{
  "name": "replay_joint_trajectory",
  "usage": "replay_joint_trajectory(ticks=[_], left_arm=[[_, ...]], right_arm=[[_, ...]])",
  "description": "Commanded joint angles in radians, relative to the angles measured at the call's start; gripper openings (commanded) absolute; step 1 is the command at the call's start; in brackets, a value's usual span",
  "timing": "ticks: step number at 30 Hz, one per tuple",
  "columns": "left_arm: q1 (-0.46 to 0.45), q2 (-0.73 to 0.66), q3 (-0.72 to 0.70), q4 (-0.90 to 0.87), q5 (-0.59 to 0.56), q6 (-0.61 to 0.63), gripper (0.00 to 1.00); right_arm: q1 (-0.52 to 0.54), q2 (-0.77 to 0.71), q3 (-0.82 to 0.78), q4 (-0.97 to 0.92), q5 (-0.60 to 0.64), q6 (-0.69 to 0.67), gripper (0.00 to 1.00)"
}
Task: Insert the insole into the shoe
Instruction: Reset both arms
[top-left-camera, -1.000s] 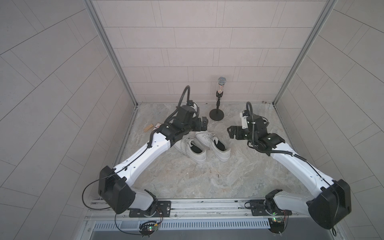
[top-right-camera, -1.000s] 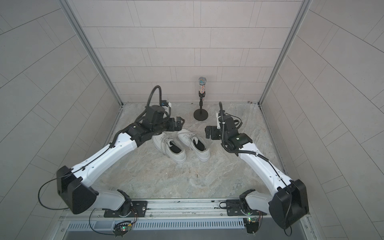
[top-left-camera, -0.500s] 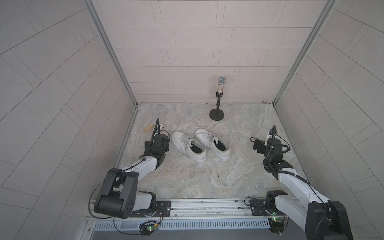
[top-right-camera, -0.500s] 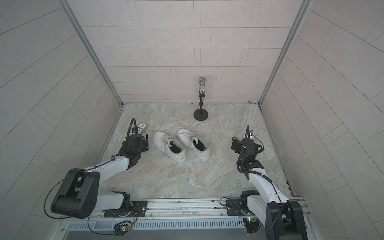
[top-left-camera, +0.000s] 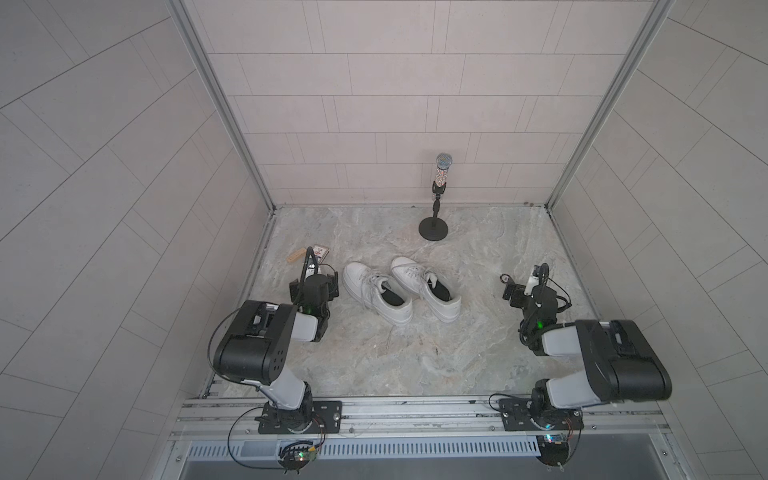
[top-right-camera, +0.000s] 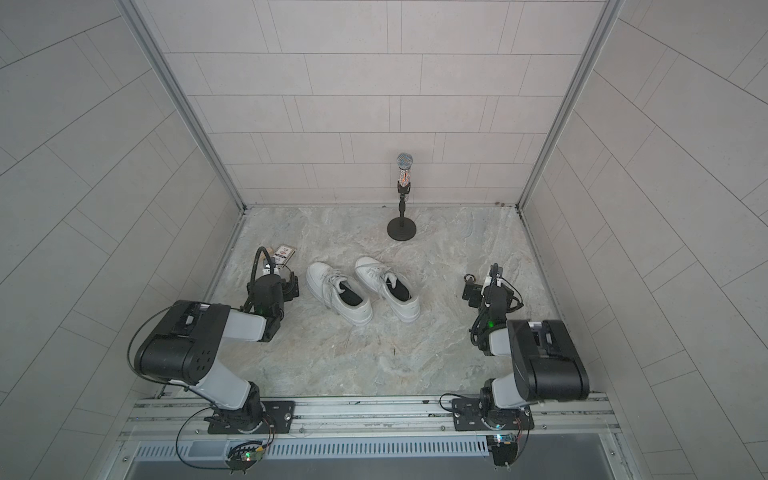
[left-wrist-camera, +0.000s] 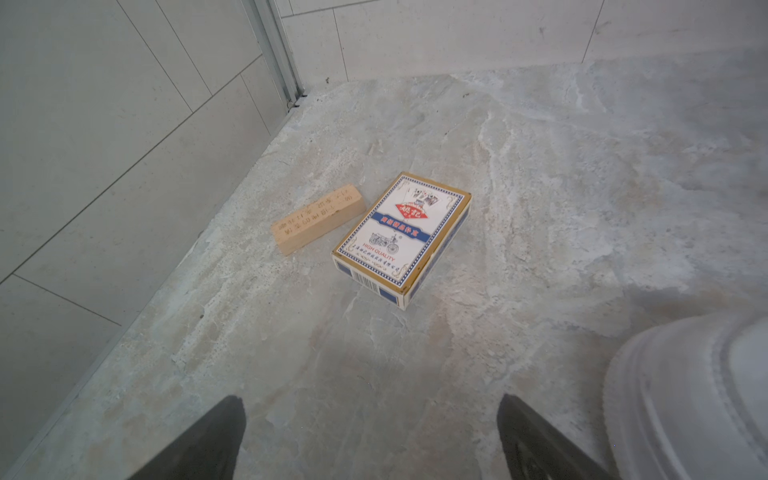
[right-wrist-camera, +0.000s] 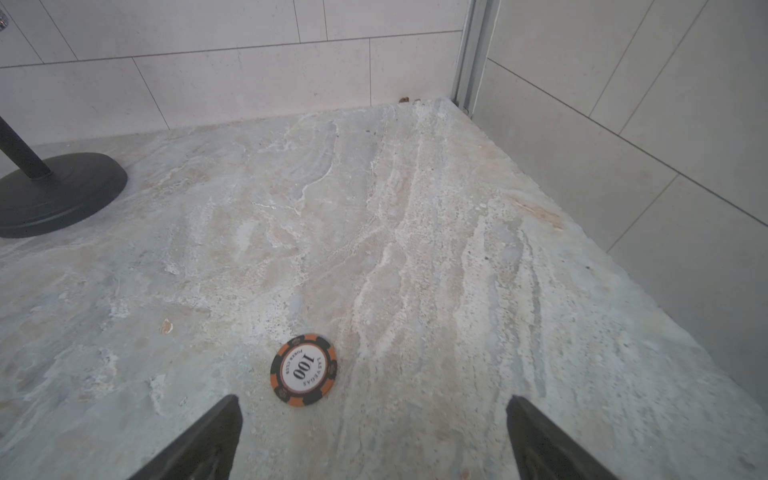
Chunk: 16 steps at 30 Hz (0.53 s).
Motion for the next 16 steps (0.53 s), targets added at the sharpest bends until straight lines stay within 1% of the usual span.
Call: replay_joint_trajectory(ticks=[1, 2, 3, 4, 5, 6, 8, 9, 12, 14, 15, 16], left_arm=[[0.006, -0.010, 0.006, 0.094, -0.032, 0.021, 1.00], [0.005, -0.012, 0.003, 0.099, -0.032, 0.021, 1.00], [0.005, -0.014, 0.002, 0.098, -0.032, 0.020, 1.00], [0.005, -0.010, 0.002, 0.105, -0.034, 0.021, 1.00], [0.005, -0.012, 0.002, 0.101, -0.034, 0.021, 1.00], [0.006, -0.014, 0.002, 0.098, -0.034, 0.021, 1.00], [0.006, -0.013, 0.002, 0.100, -0.034, 0.021, 1.00], [0.005, -0.011, 0.003, 0.100, -0.034, 0.021, 1.00], [0.005, -0.012, 0.002, 0.101, -0.034, 0.021, 1.00], [0.006, -0.012, 0.002, 0.100, -0.034, 0.021, 1.00], [0.006, -0.012, 0.002, 0.100, -0.034, 0.021, 1.00], [0.005, -0.012, 0.003, 0.100, -0.034, 0.021, 1.00]], right_arm=[[-0.006, 0.036, 0.000, 0.202, -0.078, -0.027, 1.00], [-0.005, -0.021, 0.028, 0.067, -0.074, -0.036, 1.00], [0.001, -0.037, 0.051, -0.018, -0.053, -0.043, 1.00], [0.010, -0.015, 0.064, -0.006, -0.031, -0.043, 1.00], [0.012, 0.028, 0.071, 0.046, -0.042, -0.044, 1.00], [0.014, 0.041, 0.077, 0.061, -0.050, -0.043, 1.00], [0.022, -0.021, 0.083, -0.048, -0.047, -0.061, 1.00], [0.025, -0.029, 0.079, -0.049, -0.035, -0.058, 1.00], [0.030, 0.042, 0.067, 0.085, -0.023, -0.055, 1.00], [0.030, 0.003, 0.105, -0.056, -0.034, -0.064, 1.00], [0.030, -0.015, 0.115, -0.103, -0.024, -0.062, 1.00], [0.029, -0.015, 0.120, -0.109, -0.020, -0.061, 1.00]])
